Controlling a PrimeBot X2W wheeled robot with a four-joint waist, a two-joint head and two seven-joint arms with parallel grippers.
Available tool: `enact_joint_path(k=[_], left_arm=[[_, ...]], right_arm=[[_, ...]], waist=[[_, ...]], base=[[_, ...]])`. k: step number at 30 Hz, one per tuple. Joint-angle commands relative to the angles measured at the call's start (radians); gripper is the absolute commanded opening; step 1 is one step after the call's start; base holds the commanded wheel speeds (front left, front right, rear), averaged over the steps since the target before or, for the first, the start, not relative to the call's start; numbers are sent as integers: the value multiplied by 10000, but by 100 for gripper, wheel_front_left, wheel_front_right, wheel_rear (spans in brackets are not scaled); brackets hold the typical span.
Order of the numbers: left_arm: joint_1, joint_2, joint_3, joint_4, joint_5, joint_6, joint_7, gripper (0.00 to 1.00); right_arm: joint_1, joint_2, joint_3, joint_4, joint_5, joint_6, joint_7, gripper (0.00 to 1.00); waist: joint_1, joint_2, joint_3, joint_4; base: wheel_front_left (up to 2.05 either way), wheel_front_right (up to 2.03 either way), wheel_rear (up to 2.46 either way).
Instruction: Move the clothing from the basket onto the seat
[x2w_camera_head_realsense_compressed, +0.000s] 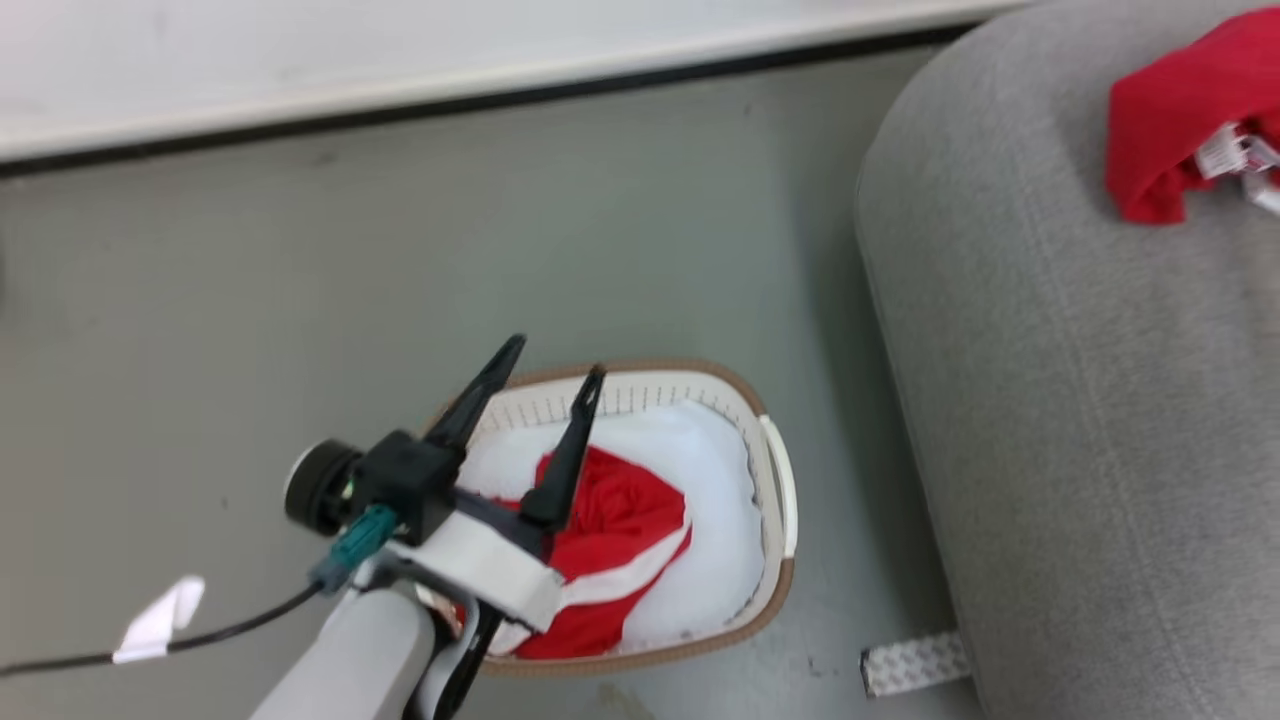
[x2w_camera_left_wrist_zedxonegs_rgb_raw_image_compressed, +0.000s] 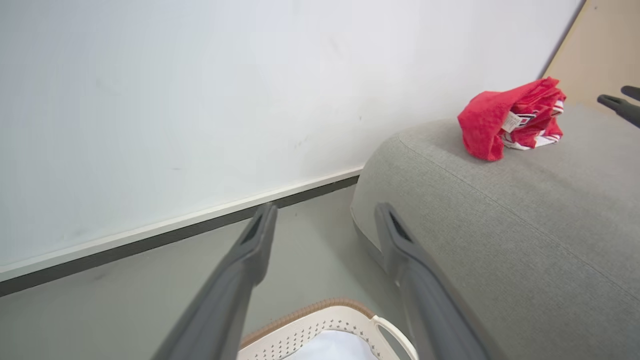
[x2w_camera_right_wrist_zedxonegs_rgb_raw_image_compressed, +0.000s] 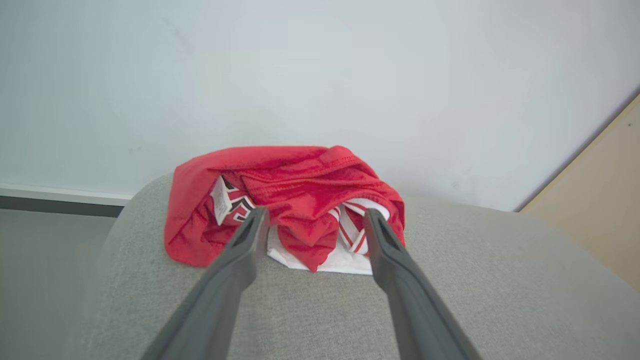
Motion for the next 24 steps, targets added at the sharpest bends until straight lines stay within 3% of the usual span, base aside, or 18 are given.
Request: enact_joint_path(k=[1, 9, 15, 24], left_arm=[[509, 8, 138, 156, -190, 170, -219, 100], [1585, -127, 707, 691, -453, 478, -525, 100], [2550, -359, 1694, 665, -323, 648, -534, 100], [3928, -840, 3264, 682, 272, 343, -538, 100]], right_arm=[[646, 178, 172, -588, 108, -22, -25, 100], [2529, 1040, 475, -2626, -16, -22, -16, 100], [4037, 1836, 840, -4027, 152, -22, -14, 100], [5756, 2544, 1498, -4517, 299, -22, -15, 100]], waist=[[1, 0, -1165, 86], [1, 0, -2474, 586], [1, 0, -3180, 1079], [1, 0, -4029, 1517]], base=[[0, 0, 0], [0, 0, 0], [0, 0, 0], [0, 0, 0]])
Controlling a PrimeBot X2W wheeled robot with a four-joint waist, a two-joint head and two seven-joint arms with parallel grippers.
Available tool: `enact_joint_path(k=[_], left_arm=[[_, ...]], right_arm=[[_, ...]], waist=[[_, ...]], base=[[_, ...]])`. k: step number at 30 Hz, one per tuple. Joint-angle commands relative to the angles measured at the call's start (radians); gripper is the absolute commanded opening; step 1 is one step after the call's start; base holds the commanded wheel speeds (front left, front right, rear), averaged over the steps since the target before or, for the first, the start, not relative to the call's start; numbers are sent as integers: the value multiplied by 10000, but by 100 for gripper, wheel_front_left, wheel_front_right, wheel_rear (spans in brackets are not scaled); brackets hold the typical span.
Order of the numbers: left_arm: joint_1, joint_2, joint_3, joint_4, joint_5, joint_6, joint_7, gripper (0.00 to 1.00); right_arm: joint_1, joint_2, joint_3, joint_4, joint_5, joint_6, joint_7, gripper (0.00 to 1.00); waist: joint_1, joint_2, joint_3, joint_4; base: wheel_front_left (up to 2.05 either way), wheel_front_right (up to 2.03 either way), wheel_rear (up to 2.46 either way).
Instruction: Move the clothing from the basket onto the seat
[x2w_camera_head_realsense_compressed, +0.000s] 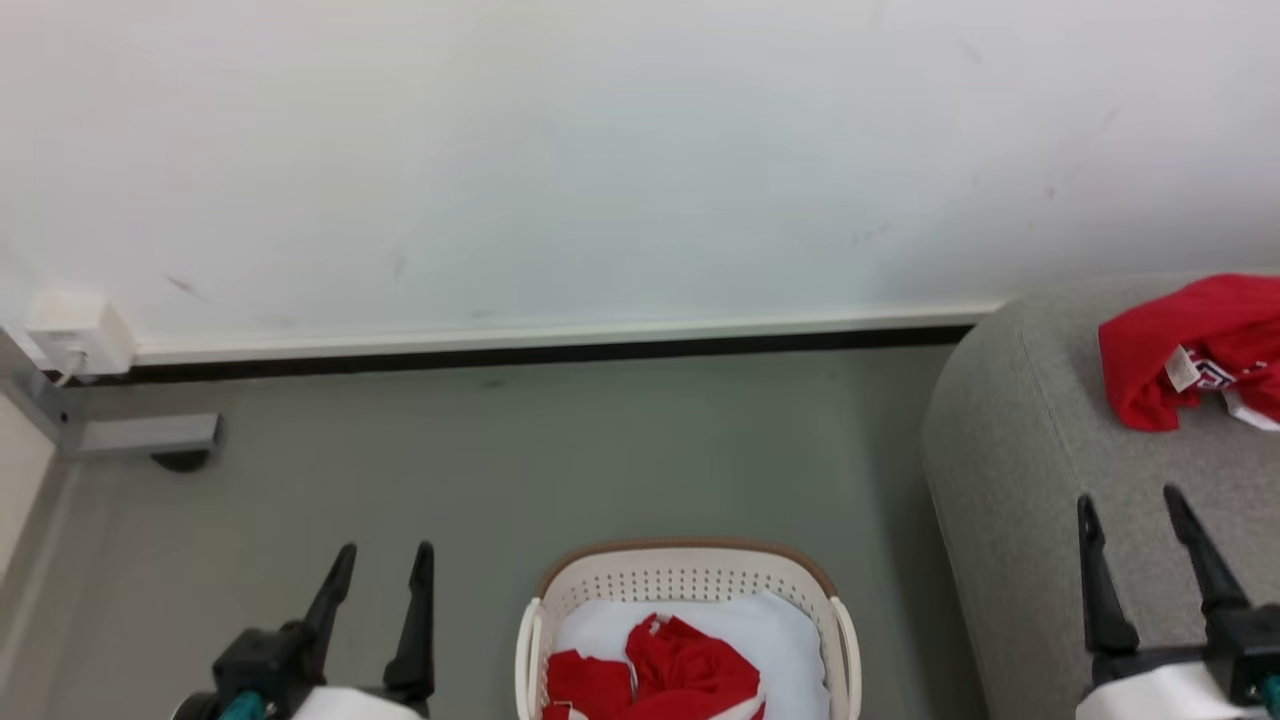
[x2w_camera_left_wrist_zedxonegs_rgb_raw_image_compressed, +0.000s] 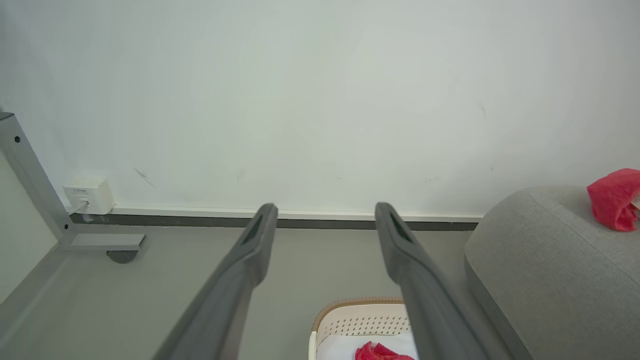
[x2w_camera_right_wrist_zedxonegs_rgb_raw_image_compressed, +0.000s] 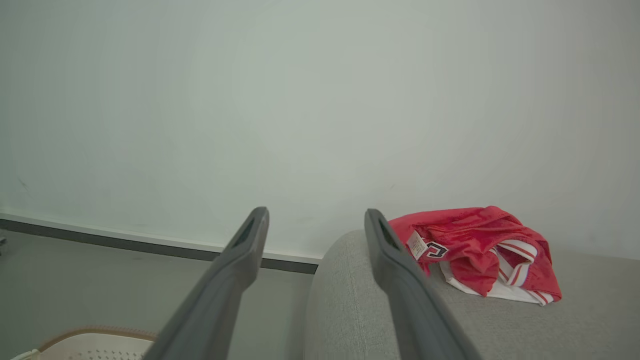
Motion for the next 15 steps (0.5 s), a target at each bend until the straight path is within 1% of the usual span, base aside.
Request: enact_joint_path(k=[1, 7, 9, 15], left_arm=[[273, -67, 216, 66, 150, -97, -5, 100], [799, -441, 973, 221, 606, -640, -6, 100], [889, -546, 1170, 305, 758, -797, -6, 100], [1023, -823, 1607, 497, 1175, -1249, -6, 100]], right_arm=[[318, 43, -19, 32, -1, -22, 6, 100], [997, 134, 72, 309, 265, -22, 6, 100], [1103, 138, 113, 416, 478, -22, 6, 100], [1226, 143, 219, 591, 612, -22, 6, 100]], waist=[[3, 0, -326, 165], [3, 0, -614, 267], [3, 0, -671, 251], [3, 0, -779, 135]], base=[[0, 0, 0], [0, 0, 0], [0, 0, 0], [0, 0, 0]])
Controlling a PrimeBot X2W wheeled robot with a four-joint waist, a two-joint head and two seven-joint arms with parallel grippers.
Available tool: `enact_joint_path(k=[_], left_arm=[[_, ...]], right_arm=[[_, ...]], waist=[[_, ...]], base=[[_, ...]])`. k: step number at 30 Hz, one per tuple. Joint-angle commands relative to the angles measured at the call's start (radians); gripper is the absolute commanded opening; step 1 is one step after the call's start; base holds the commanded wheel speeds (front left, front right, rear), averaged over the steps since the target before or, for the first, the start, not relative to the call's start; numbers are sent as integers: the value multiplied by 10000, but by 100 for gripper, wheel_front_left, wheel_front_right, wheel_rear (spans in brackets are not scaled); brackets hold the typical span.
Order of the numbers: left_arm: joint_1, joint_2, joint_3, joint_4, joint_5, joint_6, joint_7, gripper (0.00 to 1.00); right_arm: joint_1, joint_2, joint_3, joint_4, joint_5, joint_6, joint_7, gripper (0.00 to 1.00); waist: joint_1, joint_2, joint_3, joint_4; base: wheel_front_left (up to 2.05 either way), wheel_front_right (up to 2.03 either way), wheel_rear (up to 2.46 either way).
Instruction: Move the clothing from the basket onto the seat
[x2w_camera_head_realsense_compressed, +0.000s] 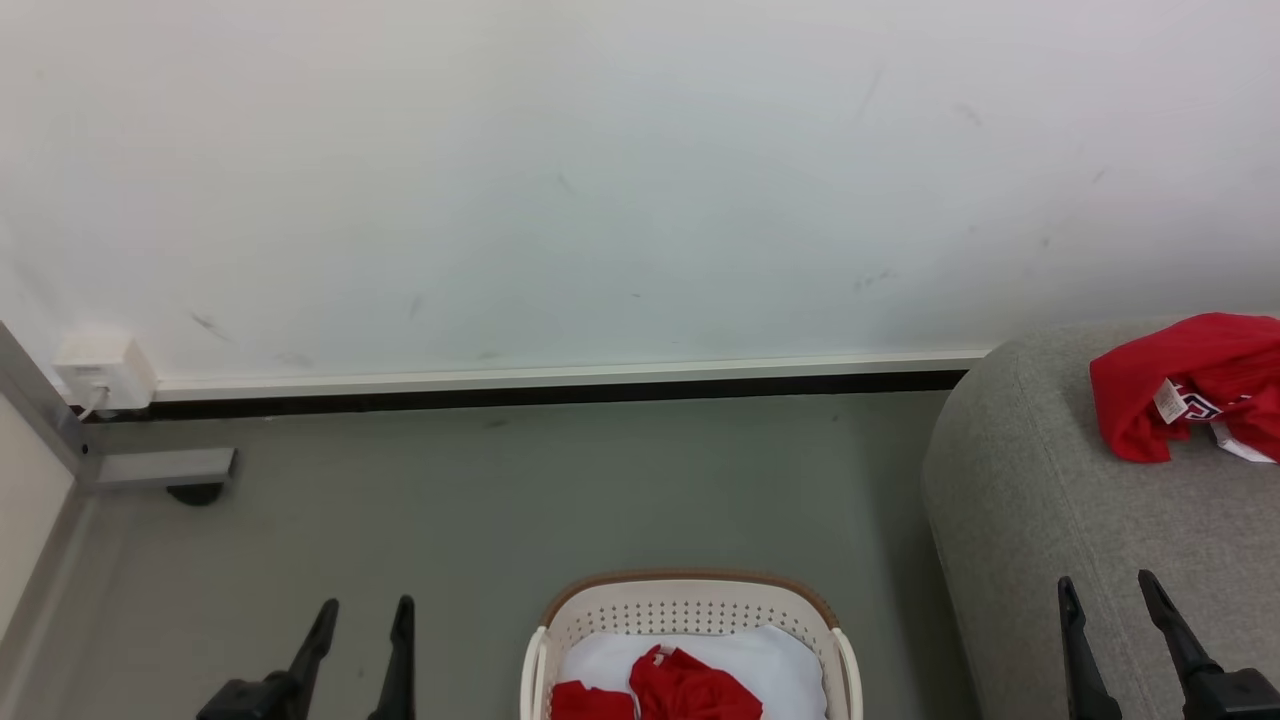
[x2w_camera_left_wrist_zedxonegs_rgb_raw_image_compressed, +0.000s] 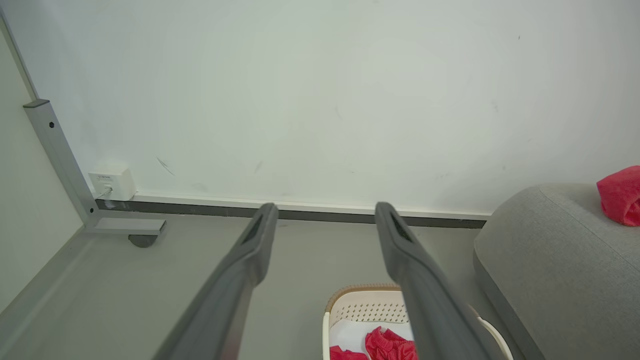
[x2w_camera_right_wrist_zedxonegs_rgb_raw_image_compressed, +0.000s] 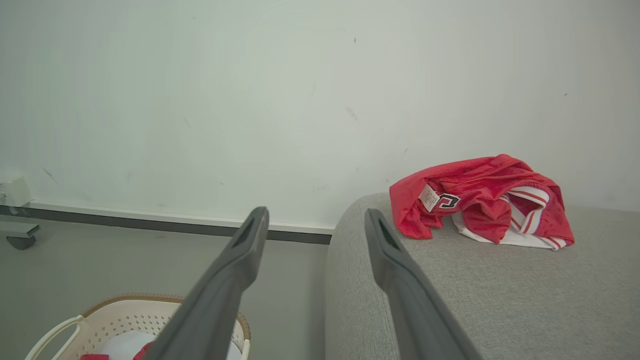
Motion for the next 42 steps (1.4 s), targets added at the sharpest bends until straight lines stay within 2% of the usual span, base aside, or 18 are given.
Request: enact_joint_path(k=[1, 14, 25, 32, 42], left_arm=[[85, -33, 128, 46, 188, -97, -5, 100], [-37, -386, 652, 248, 690, -570, -5, 100], [-864, -421, 418, 665, 1017, -815, -5, 100], [-2243, -174, -298, 2412, 1580, -857, 139, 100], [-4582, 81, -1485, 5650, 2280, -913, 2287, 100]], right_arm=[[128, -10, 22, 37, 71, -22, 6, 100], [-133, -7, 150, 203, 20, -22, 5, 100], [-737, -10, 485, -39, 149, -22, 7, 100], [-1243, -6, 620, -338, 400, -22, 7, 100], [-1863, -5, 947, -833, 874, -22, 7, 100]], waist=[[1, -1, -12, -46], [1, -1, 163, -288], [1, -1, 1049, -1468], [1, -1, 2132, -2486], [1, -1, 4094, -3379]], base=[[0, 0, 0], [0, 0, 0], [0, 0, 0], [0, 0, 0], [0, 0, 0]])
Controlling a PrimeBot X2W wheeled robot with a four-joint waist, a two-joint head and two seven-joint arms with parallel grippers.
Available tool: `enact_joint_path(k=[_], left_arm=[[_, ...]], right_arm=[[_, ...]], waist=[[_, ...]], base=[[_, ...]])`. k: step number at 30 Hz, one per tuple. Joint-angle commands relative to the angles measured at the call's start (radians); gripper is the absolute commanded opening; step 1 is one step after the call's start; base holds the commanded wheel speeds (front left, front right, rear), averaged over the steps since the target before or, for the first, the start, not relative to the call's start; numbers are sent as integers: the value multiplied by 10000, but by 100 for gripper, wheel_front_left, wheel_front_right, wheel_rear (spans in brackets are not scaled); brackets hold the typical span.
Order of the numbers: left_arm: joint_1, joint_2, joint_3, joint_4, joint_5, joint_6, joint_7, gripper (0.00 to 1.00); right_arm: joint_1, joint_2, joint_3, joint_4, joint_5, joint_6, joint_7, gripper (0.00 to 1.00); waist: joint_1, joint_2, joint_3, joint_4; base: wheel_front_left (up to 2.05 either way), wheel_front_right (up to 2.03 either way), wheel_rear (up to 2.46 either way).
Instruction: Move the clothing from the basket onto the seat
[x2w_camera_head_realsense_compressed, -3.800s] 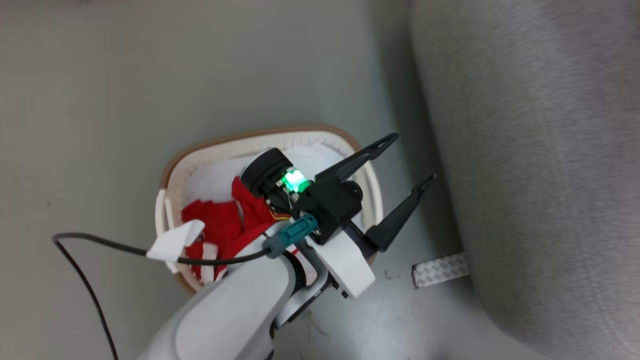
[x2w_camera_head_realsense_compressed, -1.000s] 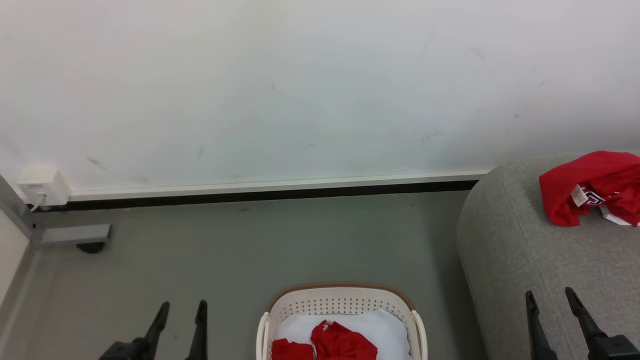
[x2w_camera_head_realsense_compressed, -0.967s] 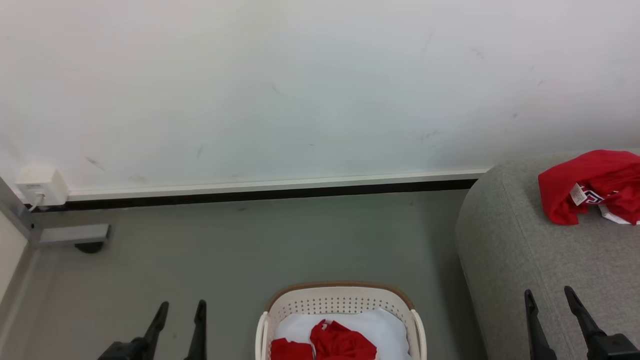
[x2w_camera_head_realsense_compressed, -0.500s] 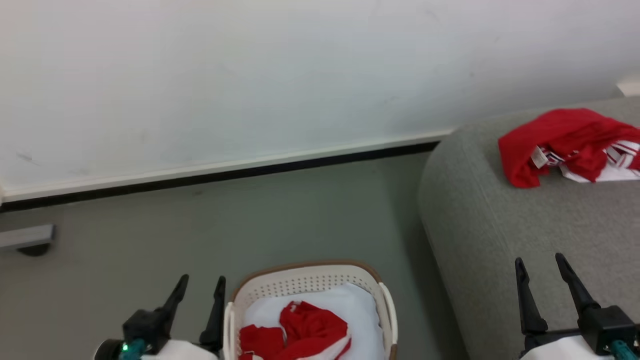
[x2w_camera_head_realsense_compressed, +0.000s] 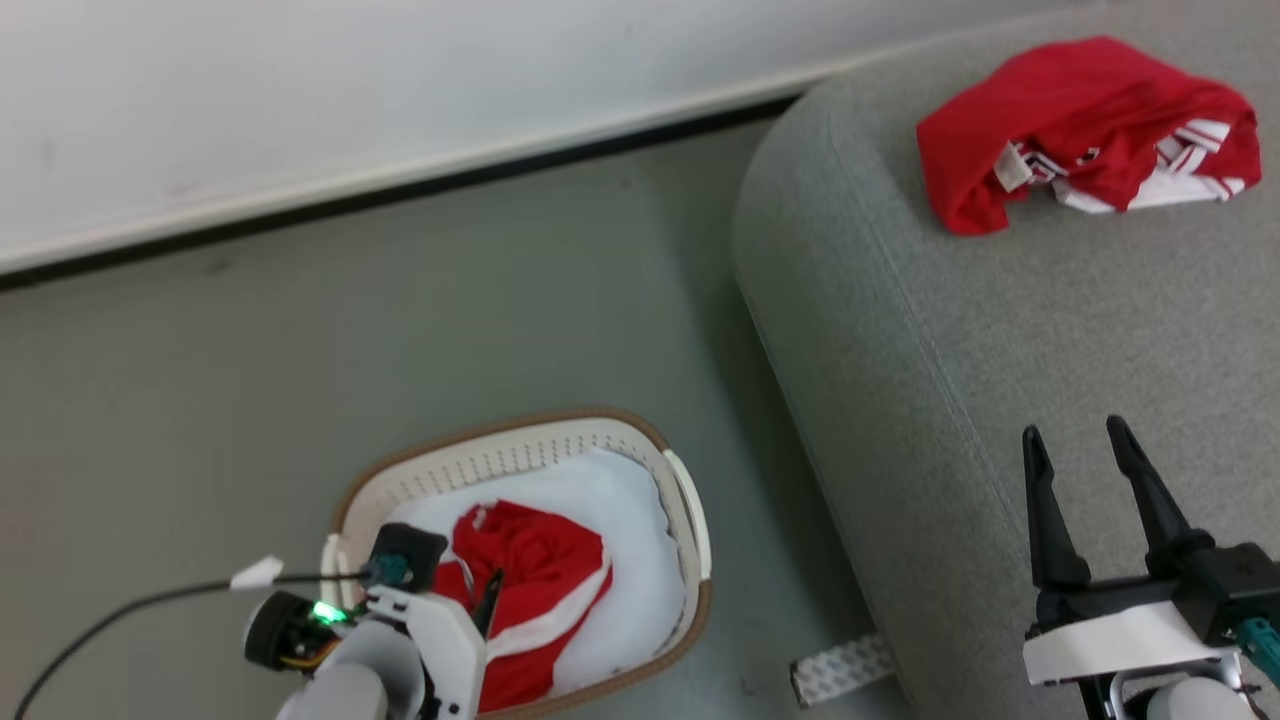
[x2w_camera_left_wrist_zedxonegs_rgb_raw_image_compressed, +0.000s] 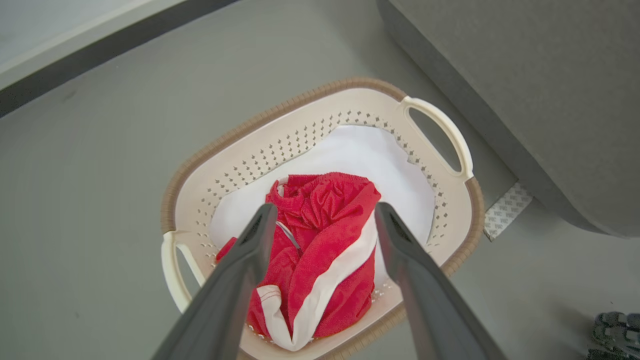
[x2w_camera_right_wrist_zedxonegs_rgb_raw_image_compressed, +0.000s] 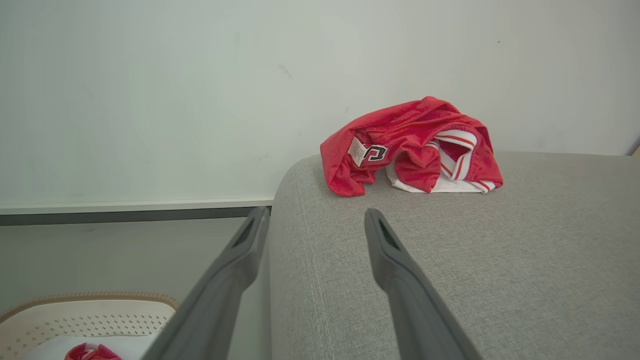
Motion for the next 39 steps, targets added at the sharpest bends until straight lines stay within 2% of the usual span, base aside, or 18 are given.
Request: enact_joint_path(k=[1, 12, 19, 29, 30, 31, 35, 39], left_arm=[[-579, 216, -197, 490, 223, -31, 381, 100], [-2701, 431, -1051, 2861, 848, -37, 1926, 100], [-3623, 537, -1379, 3667, 1116, 165, 2214, 100], [-4507, 636, -1670, 4221, 1196, 316, 1861, 100], [-4564, 593, -1681, 4272, 1165, 330, 1813, 44], [-4609, 557, -1665, 4287, 1095, 348, 1701, 0], [-4614, 366, -1591, 4514, 842, 282, 1581, 0], [-4429, 110, -1474, 4592, 465, 143, 1218, 0]], right_arm=[[-316, -5, 110, -179, 119, -22, 9, 100], [-1287, -6, 462, -1002, 542, -22, 9, 100], [-1632, -4, 513, -1446, 761, -22, 9, 100], [-1806, -4, 529, -1851, 1050, -22, 7, 100], [-1801, -4, 514, -1871, 1055, -22, 7, 100], [-1804, -4, 498, -1887, 1041, -22, 7, 100], [-1780, -7, 340, -1765, 984, -22, 7, 100], [-1779, -9, 289, -1621, 967, -22, 7, 100]], waist=[[-2, -1, 1122, -511], [-2, -1, 3397, -635], [-2, -1, 4418, -741], [-2, -1, 5472, -935], [-2, -1, 5515, -921], [-2, -1, 5541, -897], [-2, -1, 5352, -722], [-2, -1, 4709, -458]], base=[[0, 0, 0], [0, 0, 0], [0, 0, 0], [0, 0, 0], [5, 5, 5], [3, 3, 3], [0, 0, 0], [0, 0, 0]])
